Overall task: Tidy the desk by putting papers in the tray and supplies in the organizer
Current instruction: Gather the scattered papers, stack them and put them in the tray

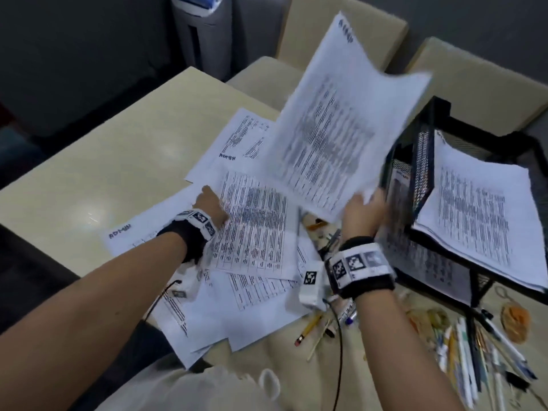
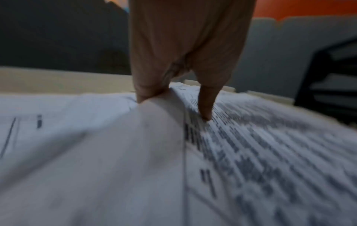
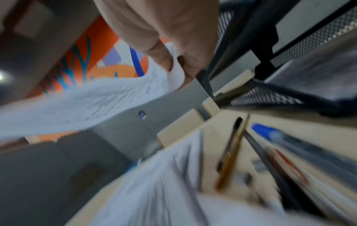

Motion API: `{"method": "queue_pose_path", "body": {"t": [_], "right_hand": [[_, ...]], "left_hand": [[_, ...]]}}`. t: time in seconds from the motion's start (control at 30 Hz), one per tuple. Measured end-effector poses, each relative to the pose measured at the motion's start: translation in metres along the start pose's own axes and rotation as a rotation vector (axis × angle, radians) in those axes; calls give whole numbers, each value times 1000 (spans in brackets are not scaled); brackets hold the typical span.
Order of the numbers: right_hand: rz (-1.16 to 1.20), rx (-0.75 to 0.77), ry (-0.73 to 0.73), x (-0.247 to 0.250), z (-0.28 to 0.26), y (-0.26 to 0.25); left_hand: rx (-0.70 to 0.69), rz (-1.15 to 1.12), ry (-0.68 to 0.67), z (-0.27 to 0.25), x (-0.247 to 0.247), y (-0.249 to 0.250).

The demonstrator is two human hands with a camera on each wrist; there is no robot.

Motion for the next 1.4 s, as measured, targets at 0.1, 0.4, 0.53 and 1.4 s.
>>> {"method": "queue_pose_path", "body": {"t": [0.1, 0.4, 0.53, 1.4], "right_hand": [[-113, -136, -158, -30, -17, 33], [-319, -155, -461, -82, -37, 52], [-285, -166, -409, -82, -32, 53], [-507, 120, -995, -100, -170, 40]], "left_hand": [[-49, -102, 91, 6, 15, 6], [-183, 19, 47, 12, 24, 9], [-298, 23, -83, -7, 5, 13], [577, -743, 254, -76, 15, -109]]}}
Point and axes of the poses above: each hand's wrist, its own z-axis towards the middle knuckle, its own x-axis out of the back of the hand, y = z × x, the point moved 3 cm from there along z, towards the middle knuckle, and after that the axes turned 3 degrees about y, right-handed, at the moved point
